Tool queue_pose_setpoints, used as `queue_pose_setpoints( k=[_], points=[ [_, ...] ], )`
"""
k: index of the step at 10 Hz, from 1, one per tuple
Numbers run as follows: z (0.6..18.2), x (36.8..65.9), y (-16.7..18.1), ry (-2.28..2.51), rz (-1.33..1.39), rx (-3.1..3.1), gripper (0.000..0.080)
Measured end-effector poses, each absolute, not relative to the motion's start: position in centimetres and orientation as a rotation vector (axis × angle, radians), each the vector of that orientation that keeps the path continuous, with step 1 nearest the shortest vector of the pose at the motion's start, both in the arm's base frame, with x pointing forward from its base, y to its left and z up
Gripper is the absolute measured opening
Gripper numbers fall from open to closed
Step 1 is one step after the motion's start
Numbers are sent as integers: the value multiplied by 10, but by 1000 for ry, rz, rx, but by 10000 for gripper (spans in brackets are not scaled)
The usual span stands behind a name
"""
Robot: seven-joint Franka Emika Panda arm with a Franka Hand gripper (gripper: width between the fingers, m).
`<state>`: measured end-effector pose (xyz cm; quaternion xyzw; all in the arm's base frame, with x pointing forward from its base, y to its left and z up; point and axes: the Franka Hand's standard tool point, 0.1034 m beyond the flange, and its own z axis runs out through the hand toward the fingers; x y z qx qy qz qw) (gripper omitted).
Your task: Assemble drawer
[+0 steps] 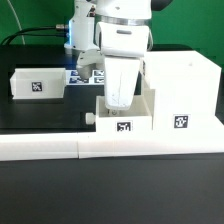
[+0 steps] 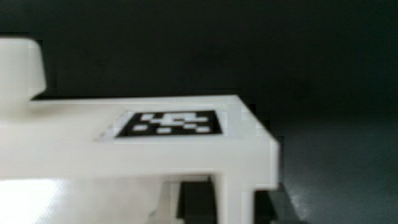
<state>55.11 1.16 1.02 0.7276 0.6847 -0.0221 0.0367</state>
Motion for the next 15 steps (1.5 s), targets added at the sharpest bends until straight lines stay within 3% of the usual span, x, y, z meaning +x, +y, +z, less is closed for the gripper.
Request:
queue_pose_setpoints(
  k=[15],
  points=[
    [10, 551, 9, 2122, -79, 2211, 42]
  ],
)
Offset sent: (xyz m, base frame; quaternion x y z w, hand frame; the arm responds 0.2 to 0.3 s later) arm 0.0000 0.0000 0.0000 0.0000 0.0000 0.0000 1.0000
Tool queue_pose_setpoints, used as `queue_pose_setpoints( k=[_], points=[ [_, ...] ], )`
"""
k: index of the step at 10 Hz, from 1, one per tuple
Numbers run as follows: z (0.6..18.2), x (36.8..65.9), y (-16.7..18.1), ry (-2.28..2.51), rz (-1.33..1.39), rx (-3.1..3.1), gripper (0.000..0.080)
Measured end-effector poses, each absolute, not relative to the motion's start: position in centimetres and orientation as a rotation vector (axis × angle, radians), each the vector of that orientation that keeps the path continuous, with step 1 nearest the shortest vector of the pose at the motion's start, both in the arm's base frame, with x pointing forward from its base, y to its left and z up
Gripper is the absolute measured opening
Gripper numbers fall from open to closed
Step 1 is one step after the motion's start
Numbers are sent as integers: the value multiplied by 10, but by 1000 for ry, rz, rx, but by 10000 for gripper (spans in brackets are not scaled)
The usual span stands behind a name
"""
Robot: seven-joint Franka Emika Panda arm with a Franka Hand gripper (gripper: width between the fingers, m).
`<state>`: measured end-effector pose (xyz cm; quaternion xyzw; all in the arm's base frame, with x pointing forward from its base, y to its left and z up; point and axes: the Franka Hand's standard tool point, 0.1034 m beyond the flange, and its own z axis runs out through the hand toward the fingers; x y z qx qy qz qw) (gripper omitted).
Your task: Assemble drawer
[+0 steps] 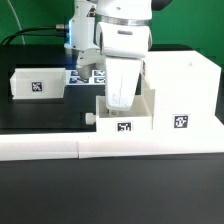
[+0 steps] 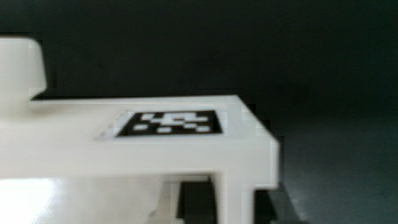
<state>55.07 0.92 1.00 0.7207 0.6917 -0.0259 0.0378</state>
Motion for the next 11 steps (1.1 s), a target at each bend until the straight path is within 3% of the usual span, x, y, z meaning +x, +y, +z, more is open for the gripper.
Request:
queue_pose_setpoints(
  k=[11],
  points=[
    [10, 550, -1, 2132, -78, 2208, 42]
  ],
)
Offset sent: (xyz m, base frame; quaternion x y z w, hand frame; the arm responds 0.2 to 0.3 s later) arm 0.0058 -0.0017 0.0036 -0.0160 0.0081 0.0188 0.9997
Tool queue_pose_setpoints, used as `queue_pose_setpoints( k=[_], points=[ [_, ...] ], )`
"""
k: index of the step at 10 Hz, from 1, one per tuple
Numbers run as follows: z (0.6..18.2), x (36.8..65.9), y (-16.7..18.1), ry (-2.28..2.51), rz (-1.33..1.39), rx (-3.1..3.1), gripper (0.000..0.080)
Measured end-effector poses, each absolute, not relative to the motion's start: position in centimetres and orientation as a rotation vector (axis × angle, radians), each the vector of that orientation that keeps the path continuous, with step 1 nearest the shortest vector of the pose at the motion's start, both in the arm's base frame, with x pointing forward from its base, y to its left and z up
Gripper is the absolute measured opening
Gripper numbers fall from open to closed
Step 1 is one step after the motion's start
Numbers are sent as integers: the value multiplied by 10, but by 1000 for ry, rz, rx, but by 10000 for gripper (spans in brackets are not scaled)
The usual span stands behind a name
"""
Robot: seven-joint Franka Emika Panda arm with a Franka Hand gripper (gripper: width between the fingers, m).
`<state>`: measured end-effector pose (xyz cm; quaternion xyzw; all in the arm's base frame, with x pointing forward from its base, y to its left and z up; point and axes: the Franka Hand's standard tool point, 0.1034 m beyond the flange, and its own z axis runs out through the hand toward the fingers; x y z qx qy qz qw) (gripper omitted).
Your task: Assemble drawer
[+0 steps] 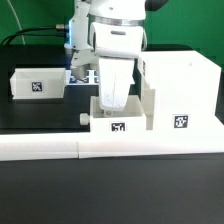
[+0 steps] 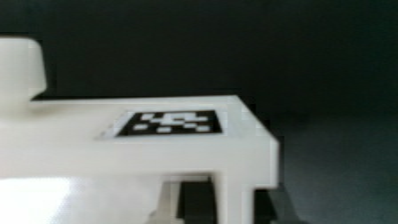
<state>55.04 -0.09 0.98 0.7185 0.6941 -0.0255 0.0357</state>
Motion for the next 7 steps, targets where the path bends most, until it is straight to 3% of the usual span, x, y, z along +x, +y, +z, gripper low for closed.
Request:
queue_pose_setpoints(
  k=[2, 7],
  points=[
    [10, 551, -21, 2164, -44, 2219, 42],
    [10, 550, -16, 2130, -50, 2248, 42]
  ],
)
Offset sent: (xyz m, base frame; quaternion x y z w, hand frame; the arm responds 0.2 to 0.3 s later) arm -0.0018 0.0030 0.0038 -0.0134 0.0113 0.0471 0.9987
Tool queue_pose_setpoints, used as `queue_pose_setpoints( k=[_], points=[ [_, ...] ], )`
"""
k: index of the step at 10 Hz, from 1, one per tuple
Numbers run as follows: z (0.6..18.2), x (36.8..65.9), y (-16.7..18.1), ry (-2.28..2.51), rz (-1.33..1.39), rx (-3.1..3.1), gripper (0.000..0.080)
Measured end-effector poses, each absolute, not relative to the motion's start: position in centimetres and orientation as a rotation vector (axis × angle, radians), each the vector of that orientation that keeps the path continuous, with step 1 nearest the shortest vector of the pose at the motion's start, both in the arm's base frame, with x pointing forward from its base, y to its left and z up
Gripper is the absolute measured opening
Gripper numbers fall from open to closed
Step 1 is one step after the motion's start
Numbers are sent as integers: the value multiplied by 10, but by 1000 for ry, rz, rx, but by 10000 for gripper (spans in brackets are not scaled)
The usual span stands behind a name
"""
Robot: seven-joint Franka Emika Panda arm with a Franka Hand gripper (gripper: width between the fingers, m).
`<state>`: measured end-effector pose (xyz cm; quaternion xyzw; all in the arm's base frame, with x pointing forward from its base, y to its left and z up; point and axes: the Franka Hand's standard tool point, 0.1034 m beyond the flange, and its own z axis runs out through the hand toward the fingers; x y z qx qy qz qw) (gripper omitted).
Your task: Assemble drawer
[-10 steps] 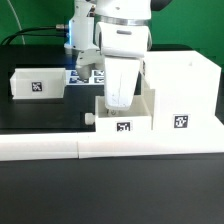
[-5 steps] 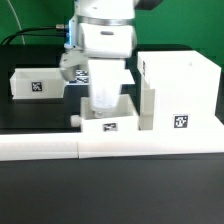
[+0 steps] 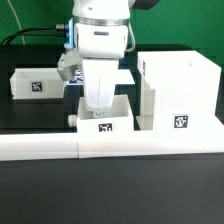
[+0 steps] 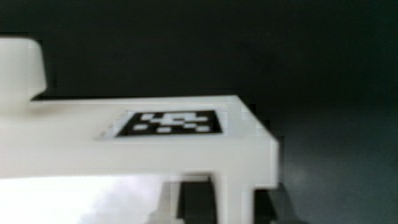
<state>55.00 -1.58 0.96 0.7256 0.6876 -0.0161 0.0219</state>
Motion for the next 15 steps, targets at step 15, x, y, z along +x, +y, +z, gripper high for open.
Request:
queue_pose_setpoints(
  k=[15],
  points=[
    [9, 550, -3, 2112, -117, 2218, 42]
  ],
)
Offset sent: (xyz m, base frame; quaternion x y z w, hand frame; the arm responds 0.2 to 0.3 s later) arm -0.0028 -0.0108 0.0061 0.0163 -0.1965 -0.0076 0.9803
